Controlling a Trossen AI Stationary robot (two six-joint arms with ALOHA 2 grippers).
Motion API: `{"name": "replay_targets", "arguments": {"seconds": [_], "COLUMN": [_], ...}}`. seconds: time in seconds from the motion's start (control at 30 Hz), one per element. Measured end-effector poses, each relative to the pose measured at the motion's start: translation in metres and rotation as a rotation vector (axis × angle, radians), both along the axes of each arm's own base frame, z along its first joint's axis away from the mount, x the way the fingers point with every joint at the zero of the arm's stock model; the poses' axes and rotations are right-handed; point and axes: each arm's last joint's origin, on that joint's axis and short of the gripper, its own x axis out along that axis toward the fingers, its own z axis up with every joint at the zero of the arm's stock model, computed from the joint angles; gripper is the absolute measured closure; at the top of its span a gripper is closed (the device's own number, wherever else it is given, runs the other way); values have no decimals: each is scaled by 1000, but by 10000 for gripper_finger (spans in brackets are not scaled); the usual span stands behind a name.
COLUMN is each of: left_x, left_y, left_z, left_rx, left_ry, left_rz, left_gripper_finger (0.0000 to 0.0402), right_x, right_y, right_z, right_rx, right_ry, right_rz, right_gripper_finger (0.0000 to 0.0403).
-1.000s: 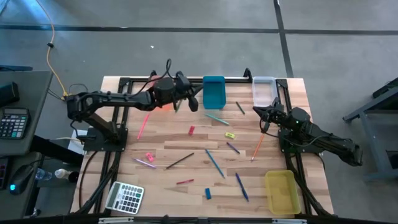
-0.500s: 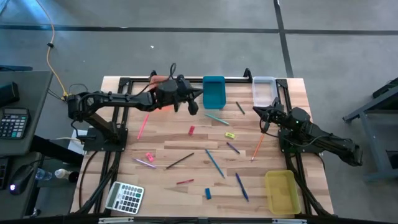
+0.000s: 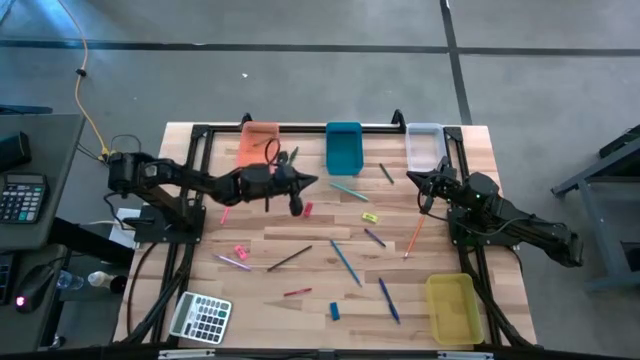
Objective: Sort crayons/erasers/pens/pencils in bins
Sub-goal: Put the light blue pen into the yellow bin
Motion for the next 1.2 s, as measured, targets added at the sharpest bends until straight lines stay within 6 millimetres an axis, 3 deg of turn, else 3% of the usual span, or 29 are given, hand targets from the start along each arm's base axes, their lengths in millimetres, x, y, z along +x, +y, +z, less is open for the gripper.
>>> {"name": "replay_targets", "arguments": {"seconds": [0.3,0.67,0.9,1.2], "left_x": [-35,-76,-90,-102], "left_y": [-16,-8,-8,-14], "left_z": [-27,-45,-51,-56], "left_rx": [46,73,58,45], "left_ry": [-79,-105,-108,-114], "left_rz": [-25,-81,-170,-215], "left_gripper_finger": [401,401,401,401], "right_x": [0,0,0,-1], "right_y": [0,0,0,0], "right_z": [0,0,1,12], "right_rx": [0,-2,18,185], "right_ry": [0,-5,-19,-228], "right_rz": [0,-6,-5,21], "right_gripper_finger": [402,402,402,402]}}
